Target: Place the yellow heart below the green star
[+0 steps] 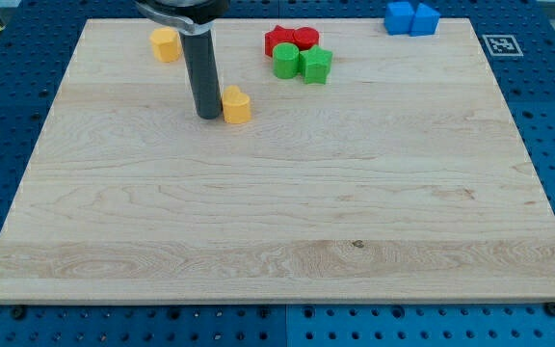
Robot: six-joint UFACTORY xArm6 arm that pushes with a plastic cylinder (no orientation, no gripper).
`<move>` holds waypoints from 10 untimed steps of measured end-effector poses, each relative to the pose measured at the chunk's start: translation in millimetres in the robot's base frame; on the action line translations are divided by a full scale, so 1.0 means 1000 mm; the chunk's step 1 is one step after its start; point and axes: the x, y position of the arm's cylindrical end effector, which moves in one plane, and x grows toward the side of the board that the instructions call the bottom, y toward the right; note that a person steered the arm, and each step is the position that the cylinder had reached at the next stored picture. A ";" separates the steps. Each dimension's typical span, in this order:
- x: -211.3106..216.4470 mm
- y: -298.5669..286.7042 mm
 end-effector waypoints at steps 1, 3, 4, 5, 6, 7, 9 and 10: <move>0.000 0.018; -0.041 0.020; -0.013 0.042; -0.005 0.035; -0.005 0.047; -0.001 0.071; 0.022 0.082; 0.021 0.099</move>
